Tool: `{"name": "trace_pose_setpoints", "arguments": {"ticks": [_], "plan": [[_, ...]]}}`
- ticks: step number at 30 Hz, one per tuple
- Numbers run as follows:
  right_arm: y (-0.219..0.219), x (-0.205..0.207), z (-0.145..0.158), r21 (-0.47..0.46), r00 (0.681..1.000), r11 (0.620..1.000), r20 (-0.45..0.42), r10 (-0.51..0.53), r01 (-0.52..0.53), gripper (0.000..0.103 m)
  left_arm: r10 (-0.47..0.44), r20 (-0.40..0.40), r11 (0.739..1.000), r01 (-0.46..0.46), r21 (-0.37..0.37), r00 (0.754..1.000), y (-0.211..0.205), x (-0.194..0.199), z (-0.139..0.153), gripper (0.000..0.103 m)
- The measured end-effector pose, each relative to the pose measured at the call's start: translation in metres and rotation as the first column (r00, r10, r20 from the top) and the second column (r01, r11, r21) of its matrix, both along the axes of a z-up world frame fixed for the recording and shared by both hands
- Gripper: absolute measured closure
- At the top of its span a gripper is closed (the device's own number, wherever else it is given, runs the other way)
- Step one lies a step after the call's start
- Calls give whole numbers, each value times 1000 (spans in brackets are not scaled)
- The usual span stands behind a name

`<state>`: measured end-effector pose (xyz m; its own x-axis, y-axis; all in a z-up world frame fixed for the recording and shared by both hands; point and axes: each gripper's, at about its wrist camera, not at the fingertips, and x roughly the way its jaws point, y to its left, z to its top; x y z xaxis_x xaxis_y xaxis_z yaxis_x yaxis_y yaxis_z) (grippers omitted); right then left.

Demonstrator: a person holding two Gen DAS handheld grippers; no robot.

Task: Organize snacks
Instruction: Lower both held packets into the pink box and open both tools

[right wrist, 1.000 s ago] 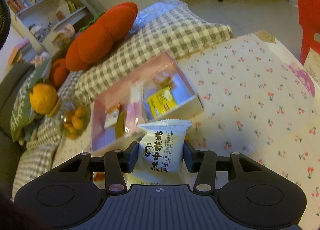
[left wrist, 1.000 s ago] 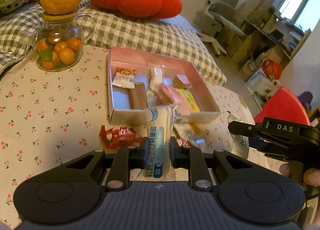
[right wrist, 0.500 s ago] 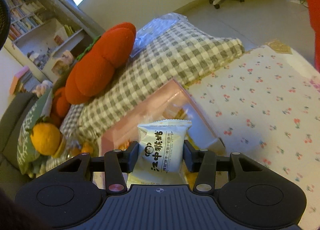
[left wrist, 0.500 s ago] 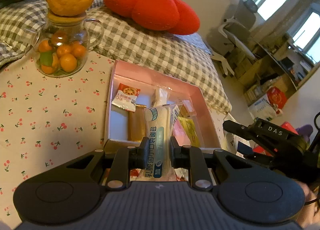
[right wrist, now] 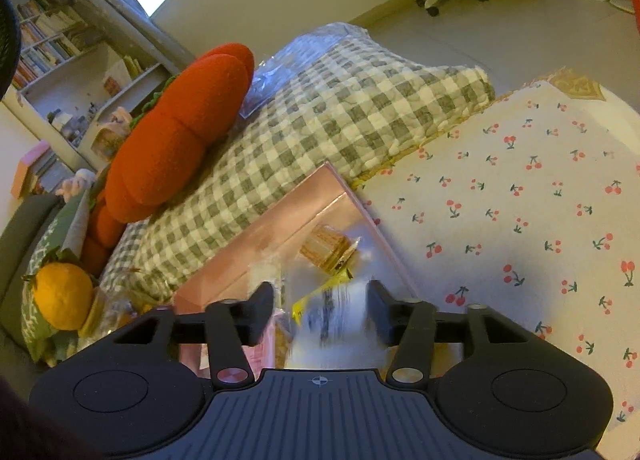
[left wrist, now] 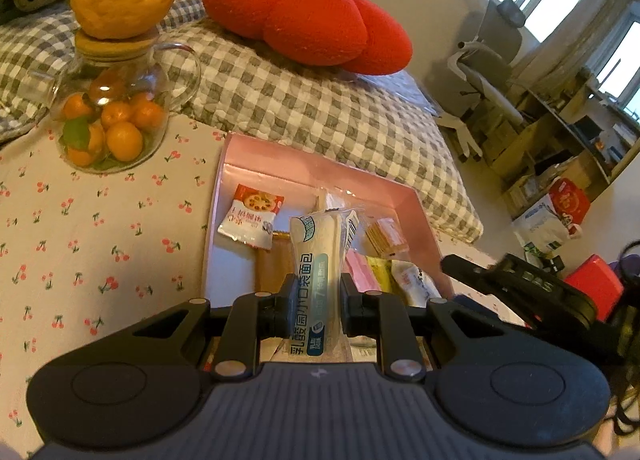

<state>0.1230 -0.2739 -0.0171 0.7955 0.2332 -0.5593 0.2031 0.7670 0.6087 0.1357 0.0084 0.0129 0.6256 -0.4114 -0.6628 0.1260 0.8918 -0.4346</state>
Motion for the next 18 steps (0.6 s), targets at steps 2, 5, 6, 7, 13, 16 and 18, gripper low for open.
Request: {"name": "trace_pose_setpoints", "arguments": {"ticks": [2,5,6,7,13,16,18], "plan": [[0,-1,1,-9,1000,1000,1,2,-2,40,3,-8,1000,-3,0,1000,0,8,-2,85],[-1,-3,2,0,1000,1000,0,5,-5,40,10,-28,1000,-9,9,1000,-3,22,-7,85],[0,-3,2,1,1000,1000,-3,8,-8,40,10,-33,1000,-9,18,999,-5,27,-9,85],[0,-3,2,-5,1000,1000,-8,13,-13,40,10,-37,1000,-9,27,999,-7,32,-10,85],[2,-10,7,-26,999,999,-11,44,-44,39,13,-42,998,-10,67,999,-20,61,-18,84],[0,-12,9,-59,999,997,-8,51,-52,38,6,-29,995,-4,97,1000,-28,72,-21,84],[-2,-12,8,-65,998,996,-15,56,-57,38,6,-24,993,-3,115,1000,-33,79,-23,84]]}}
